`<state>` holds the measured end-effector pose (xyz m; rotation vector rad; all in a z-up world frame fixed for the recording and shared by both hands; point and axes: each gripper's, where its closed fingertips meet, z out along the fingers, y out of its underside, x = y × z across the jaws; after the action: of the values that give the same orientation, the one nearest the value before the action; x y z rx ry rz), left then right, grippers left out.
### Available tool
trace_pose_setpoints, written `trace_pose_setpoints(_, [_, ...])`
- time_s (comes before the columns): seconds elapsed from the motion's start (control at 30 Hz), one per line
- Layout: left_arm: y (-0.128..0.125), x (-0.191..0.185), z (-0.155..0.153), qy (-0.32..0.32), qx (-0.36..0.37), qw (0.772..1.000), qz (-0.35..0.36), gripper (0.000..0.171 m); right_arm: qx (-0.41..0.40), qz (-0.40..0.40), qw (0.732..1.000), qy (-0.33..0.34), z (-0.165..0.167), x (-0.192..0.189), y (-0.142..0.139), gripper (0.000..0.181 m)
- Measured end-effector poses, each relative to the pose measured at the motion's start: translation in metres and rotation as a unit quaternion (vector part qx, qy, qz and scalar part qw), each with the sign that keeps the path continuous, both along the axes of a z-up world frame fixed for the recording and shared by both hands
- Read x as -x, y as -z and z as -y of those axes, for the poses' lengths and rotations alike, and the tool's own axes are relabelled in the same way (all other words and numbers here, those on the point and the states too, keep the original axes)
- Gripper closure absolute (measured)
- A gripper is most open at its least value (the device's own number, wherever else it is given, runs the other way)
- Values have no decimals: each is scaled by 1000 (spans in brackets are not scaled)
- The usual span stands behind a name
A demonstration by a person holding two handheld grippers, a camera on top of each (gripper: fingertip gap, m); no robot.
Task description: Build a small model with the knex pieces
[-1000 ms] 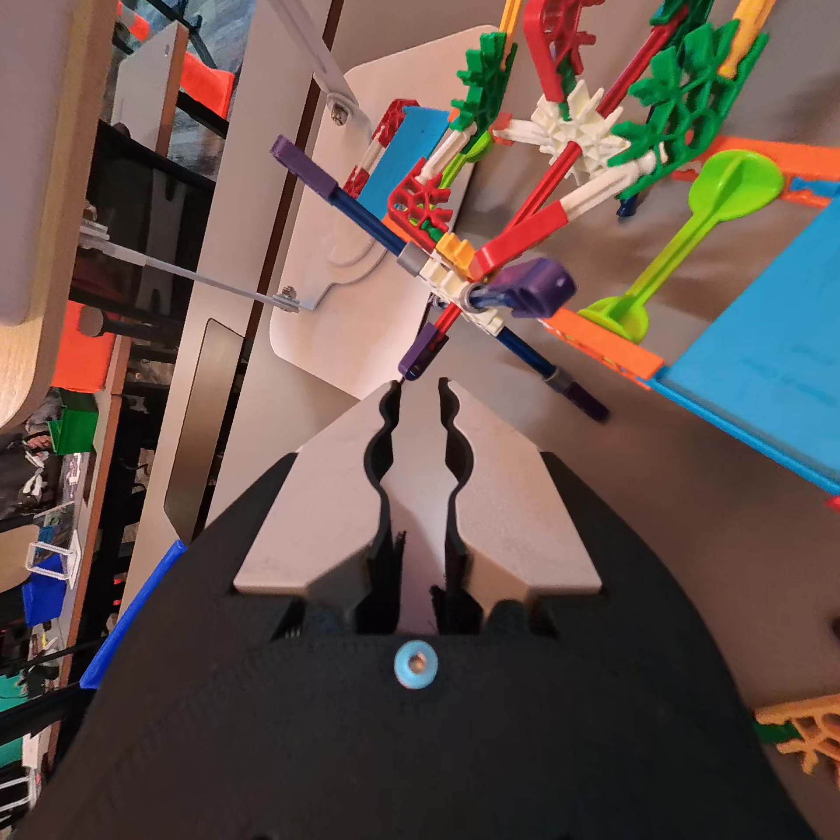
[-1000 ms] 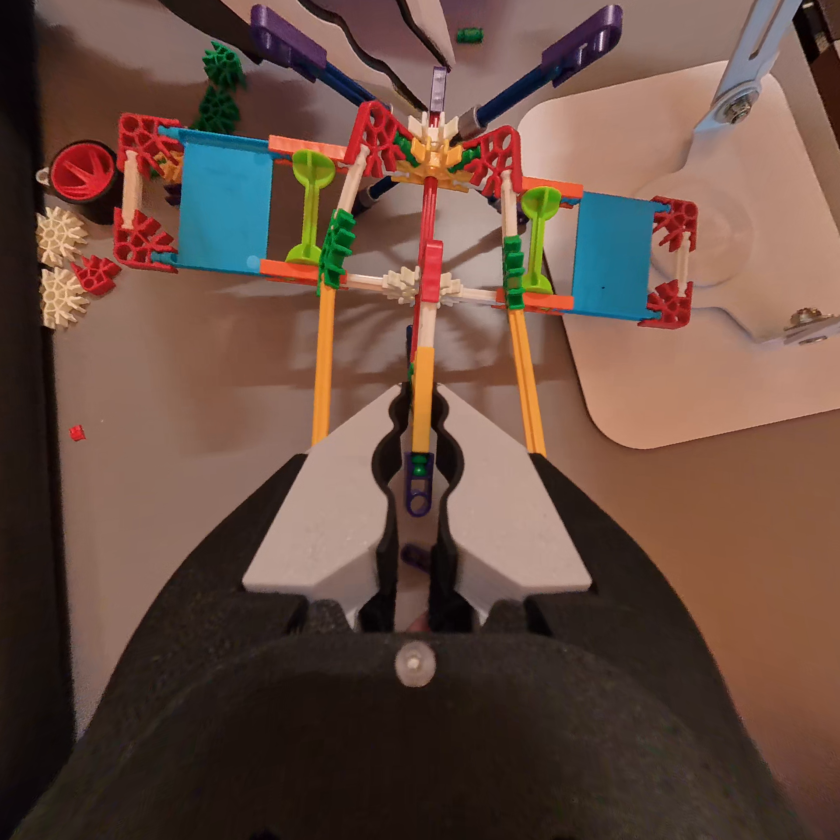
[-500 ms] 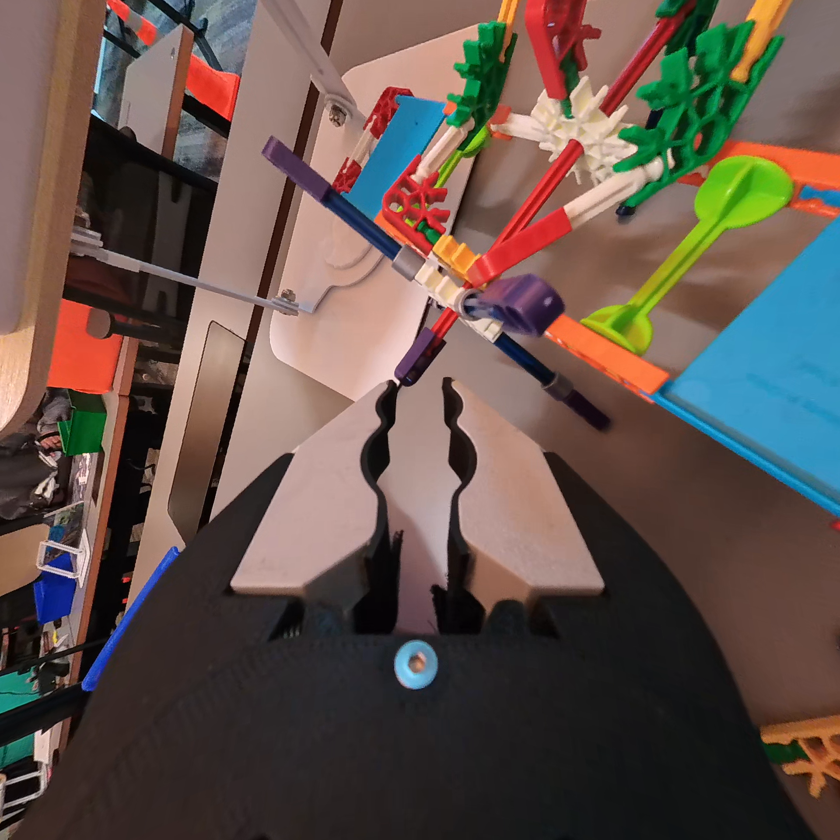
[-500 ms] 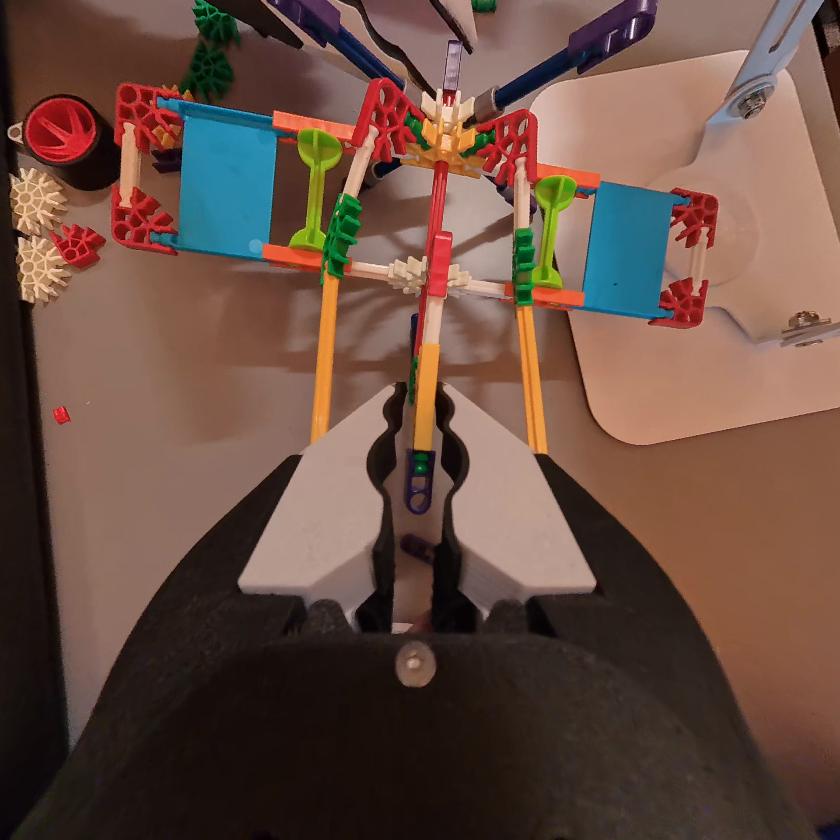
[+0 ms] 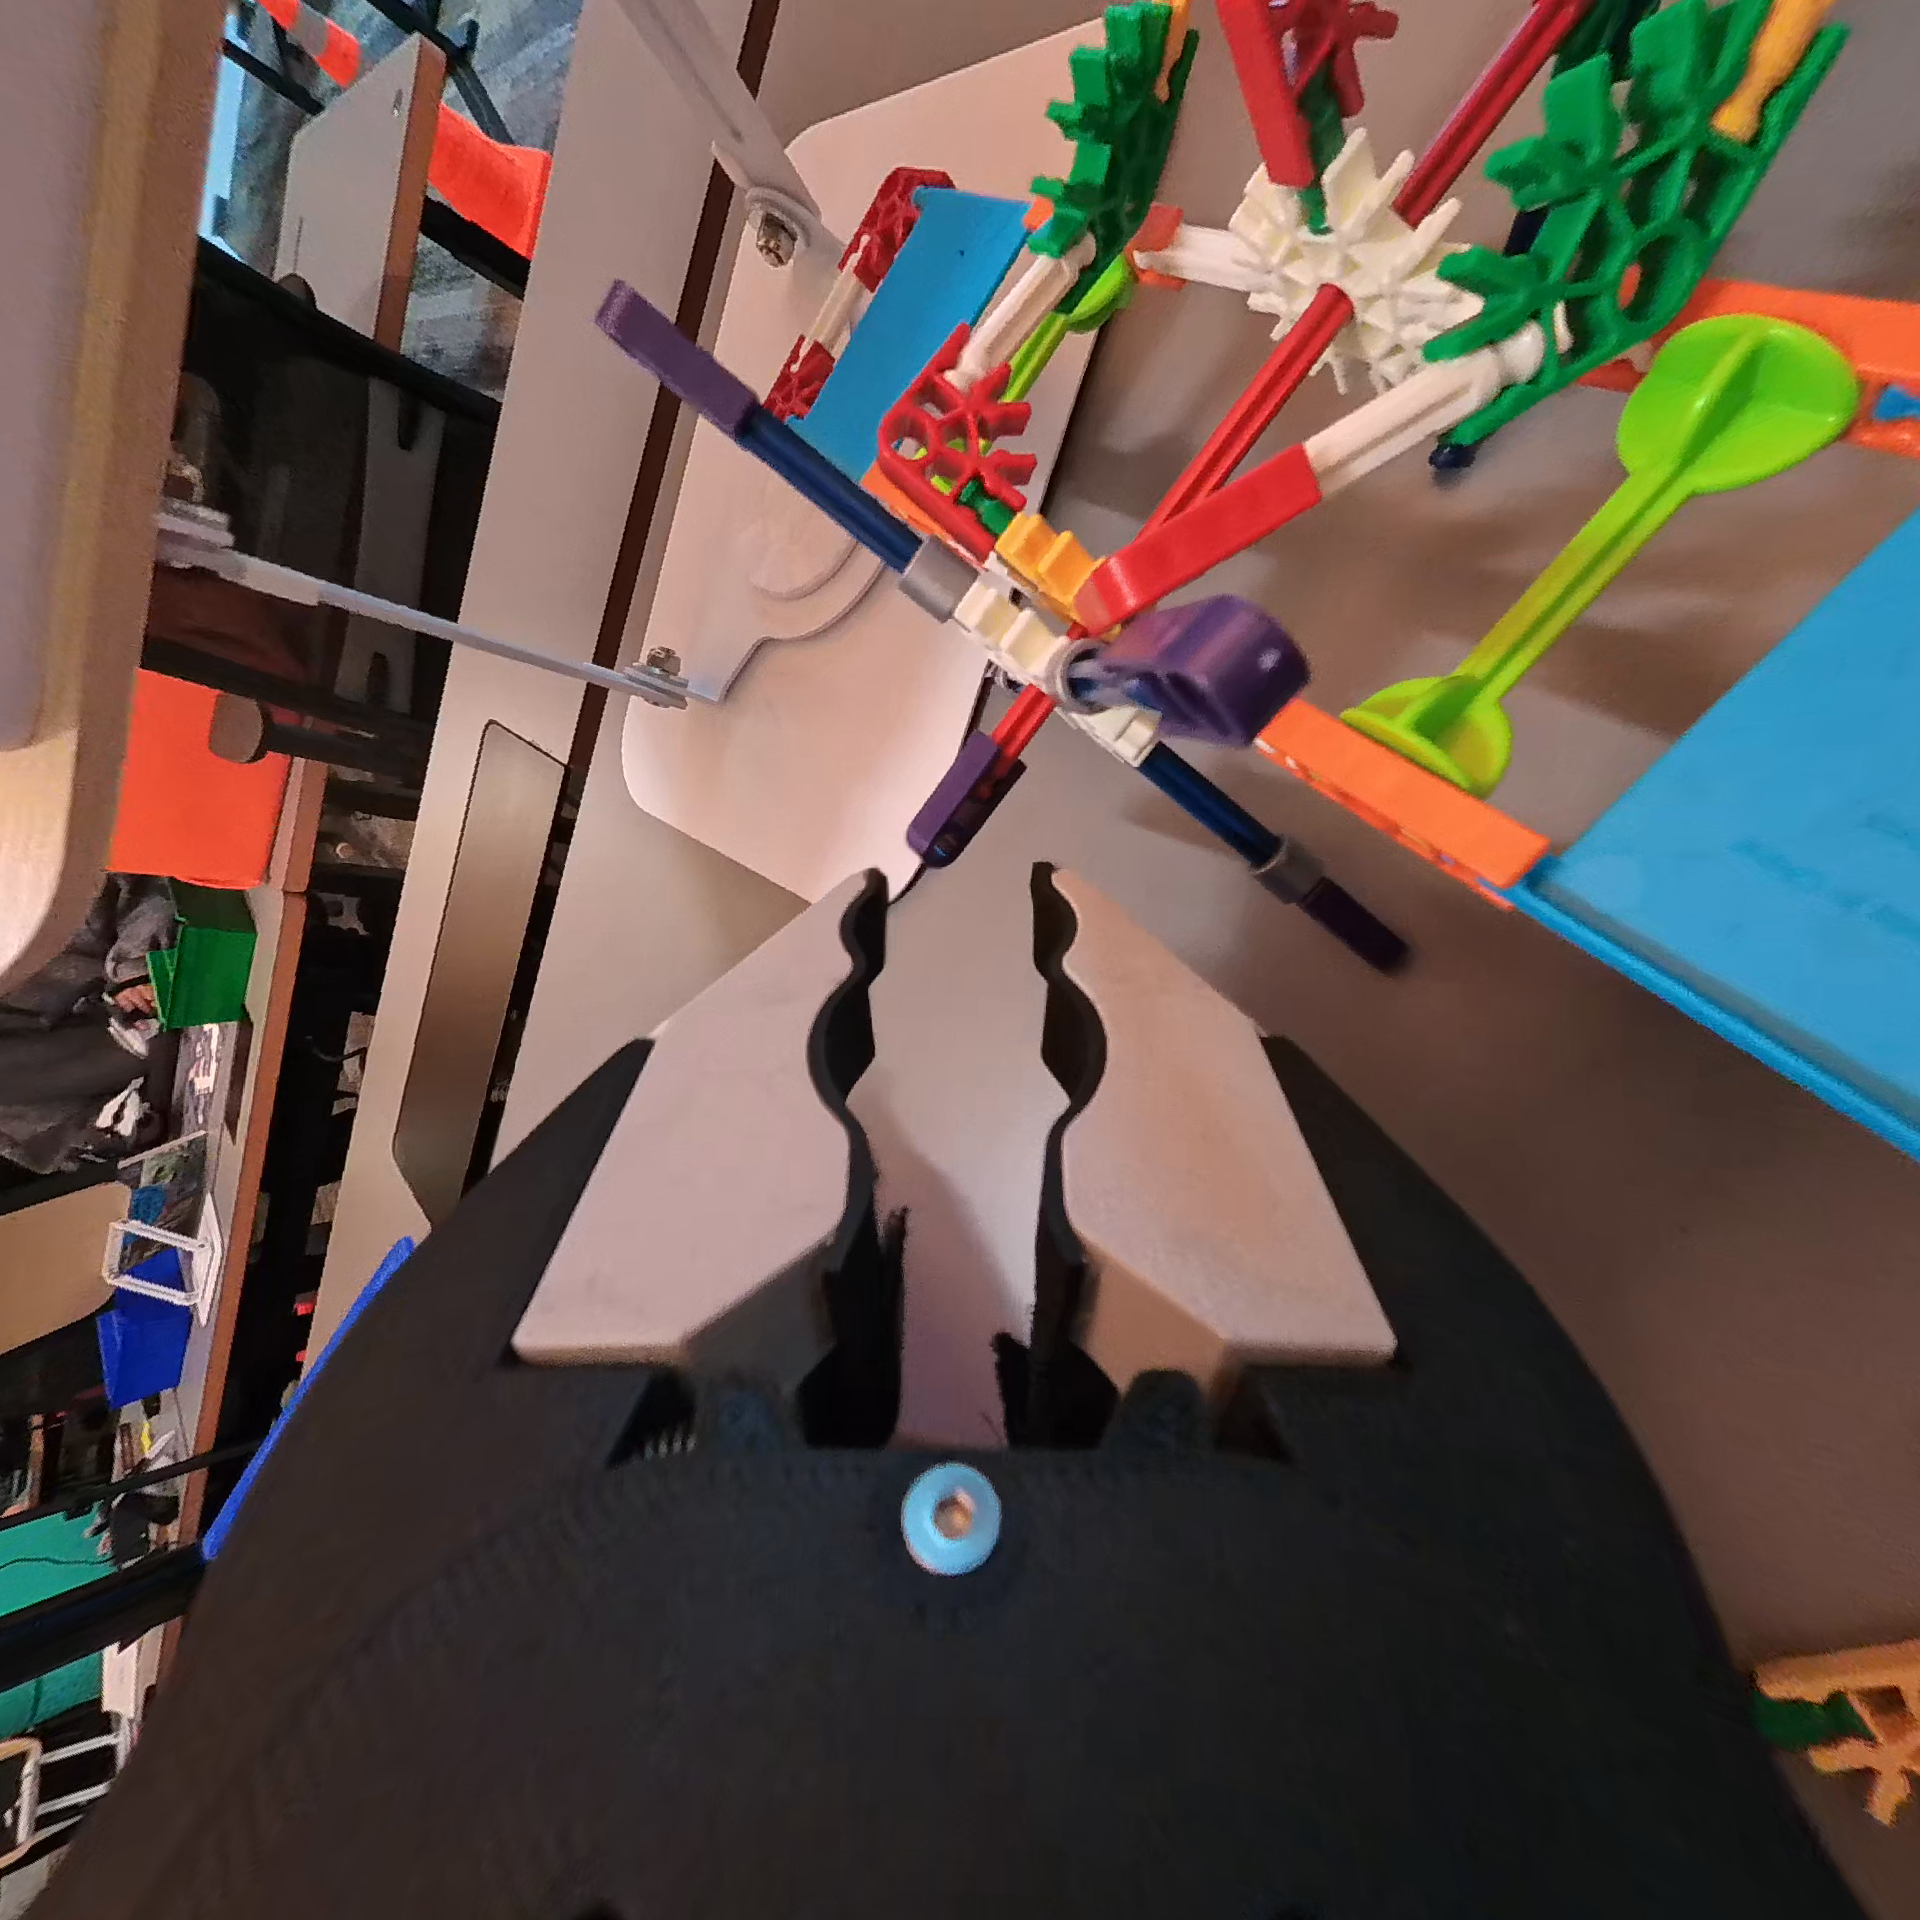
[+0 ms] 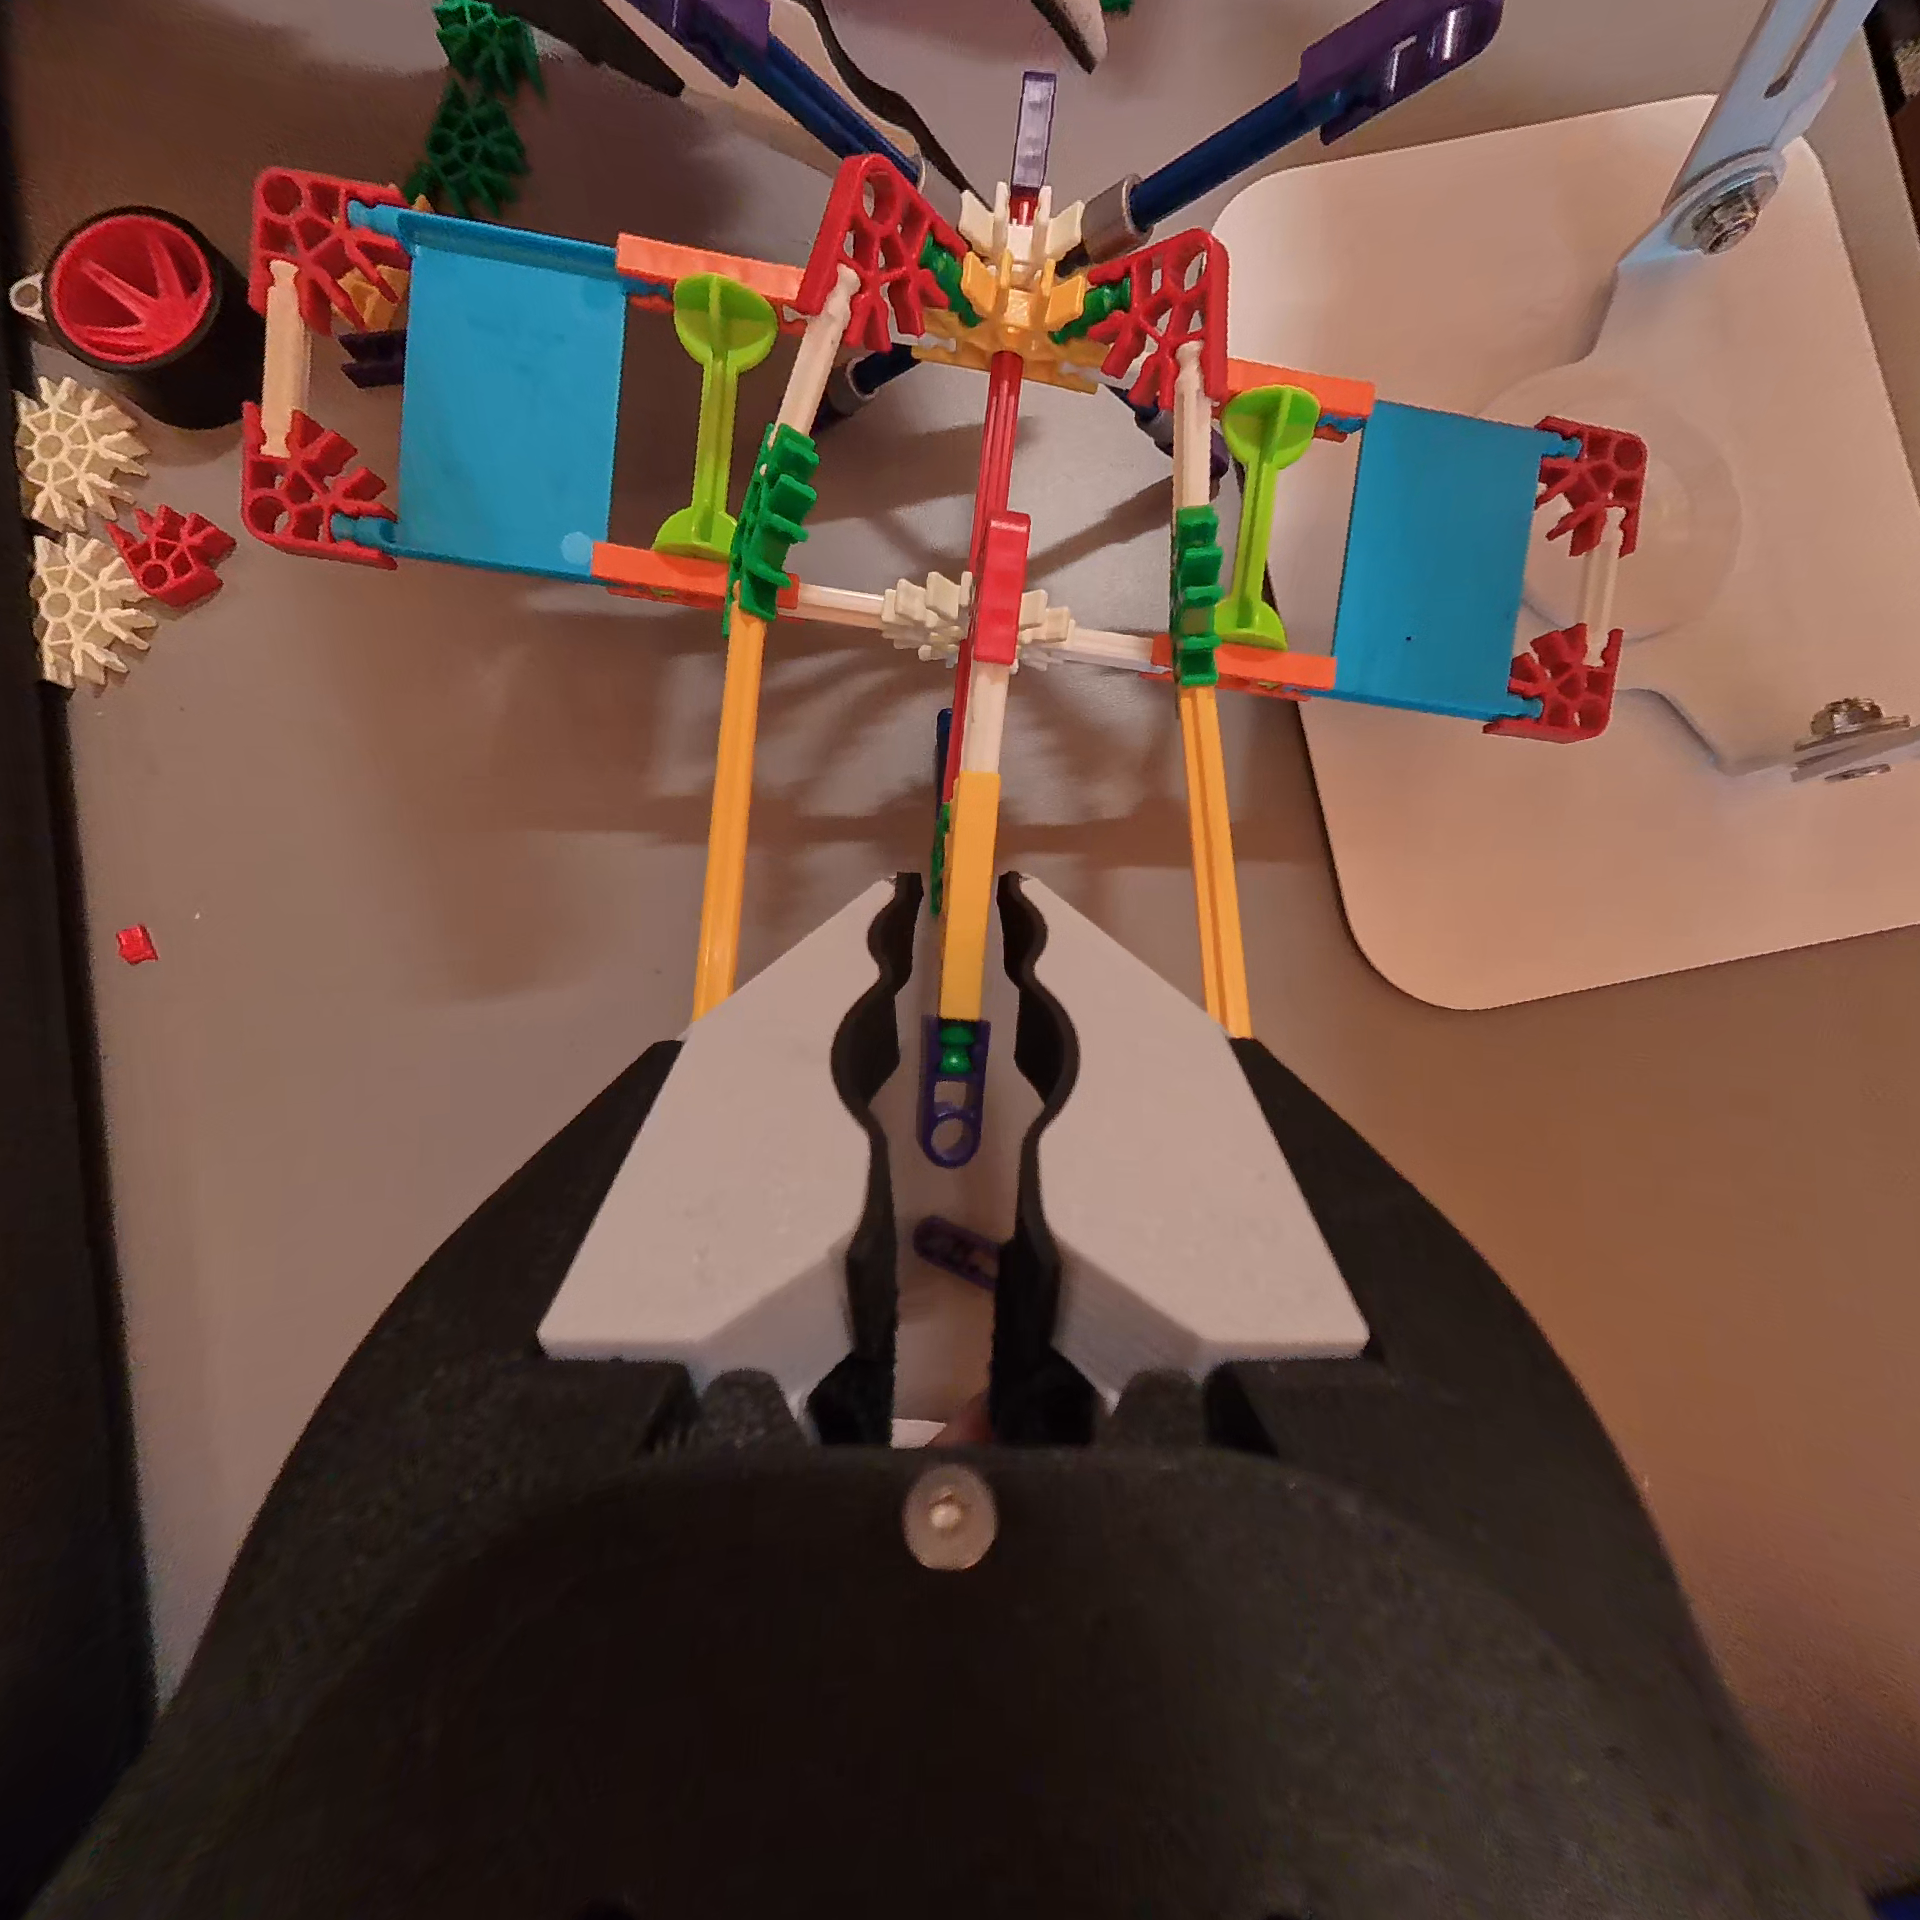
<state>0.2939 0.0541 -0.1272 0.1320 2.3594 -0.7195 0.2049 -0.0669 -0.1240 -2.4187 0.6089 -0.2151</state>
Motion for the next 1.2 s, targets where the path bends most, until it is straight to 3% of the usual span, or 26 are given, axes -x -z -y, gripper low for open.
trace_pose_setpoints(1.2, [-2,-2,-2,-7,-2,1000,8,142,-20,13,1000,18,11,-1,-14,166])
